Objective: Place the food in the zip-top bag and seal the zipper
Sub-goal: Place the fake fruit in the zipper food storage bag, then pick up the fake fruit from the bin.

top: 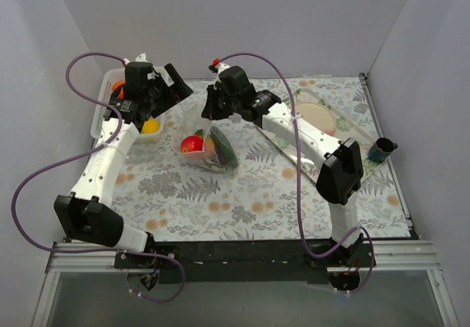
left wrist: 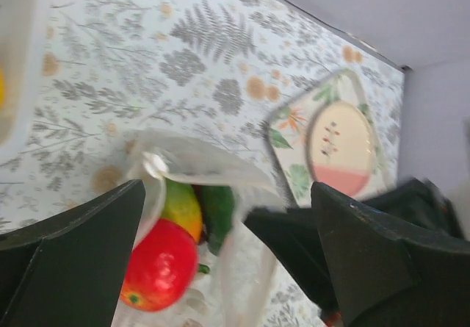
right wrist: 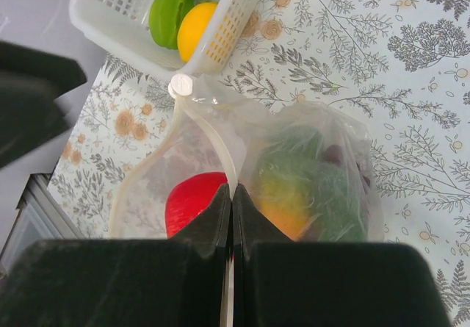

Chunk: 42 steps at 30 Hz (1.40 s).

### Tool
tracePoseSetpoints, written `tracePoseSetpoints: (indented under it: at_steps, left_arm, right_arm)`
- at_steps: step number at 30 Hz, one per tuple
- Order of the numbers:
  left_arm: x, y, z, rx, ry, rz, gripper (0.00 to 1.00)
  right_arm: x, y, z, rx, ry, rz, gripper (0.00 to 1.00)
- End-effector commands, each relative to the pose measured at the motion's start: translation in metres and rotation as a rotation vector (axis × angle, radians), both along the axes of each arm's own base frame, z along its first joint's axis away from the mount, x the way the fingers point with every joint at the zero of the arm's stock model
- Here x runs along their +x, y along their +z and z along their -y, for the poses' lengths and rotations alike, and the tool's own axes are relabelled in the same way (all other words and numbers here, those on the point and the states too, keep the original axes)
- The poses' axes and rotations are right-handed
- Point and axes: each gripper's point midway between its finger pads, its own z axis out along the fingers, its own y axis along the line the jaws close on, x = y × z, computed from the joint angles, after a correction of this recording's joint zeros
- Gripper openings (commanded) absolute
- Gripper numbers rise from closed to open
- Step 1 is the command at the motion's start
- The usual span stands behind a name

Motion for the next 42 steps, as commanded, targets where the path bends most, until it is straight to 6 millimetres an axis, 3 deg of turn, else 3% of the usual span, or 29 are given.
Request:
tracePoseSetpoints:
  at_steps: [1,4,9,12,14,21,29,33,36,39,42]
  left_arm:
    - [0.031,-0.026,-0.085,0.115,0.275,-0.064,0.95]
    - [0.053,-0.055,-0.145,0.138,0.406,-0.133,0.90]
    - [0.087,-0.086,-0.198,0.245,0.536,-0.180,0.80]
    - [0.108,-0.106,-0.218,0.291,0.574,-0.219,0.76]
    - [0.120,-0.120,-0.226,0.315,0.578,-0.229,0.76]
    - [0.163,-0.133,-0.239,0.262,0.590,-0.152,0.80]
    - [0.185,-0.149,-0.246,0.232,0.622,-0.128,0.79]
    - [0.185,-0.144,-0.251,0.214,0.652,-0.109,0.79]
    - [0.178,-0.128,-0.251,0.207,0.658,-0.087,0.79]
    - [0.160,-0.130,-0.254,0.230,0.684,-0.116,0.78]
    - [0.146,-0.140,-0.268,0.280,0.714,-0.166,0.77]
  right_arm:
    - [-0.006,0.056,0.003,0.083,0.030,0.099,0.01]
    - [-0.010,0.064,0.006,0.099,0.038,0.125,0.01]
    - [-0.020,0.062,0.006,0.108,0.077,0.113,0.01]
    - [-0.023,0.062,0.009,0.111,0.086,0.121,0.01]
    - [-0.025,0.065,0.011,0.108,0.088,0.136,0.01]
    - [-0.029,0.057,0.012,0.102,0.109,0.132,0.01]
    - [-0.030,0.049,0.008,0.092,0.135,0.127,0.01]
    - [-0.030,0.046,0.008,0.084,0.139,0.124,0.01]
    - [-0.029,0.044,0.008,0.080,0.139,0.123,0.01]
    - [-0.029,0.042,0.008,0.080,0.141,0.124,0.01]
    - [-0.031,0.042,0.008,0.088,0.148,0.119,0.01]
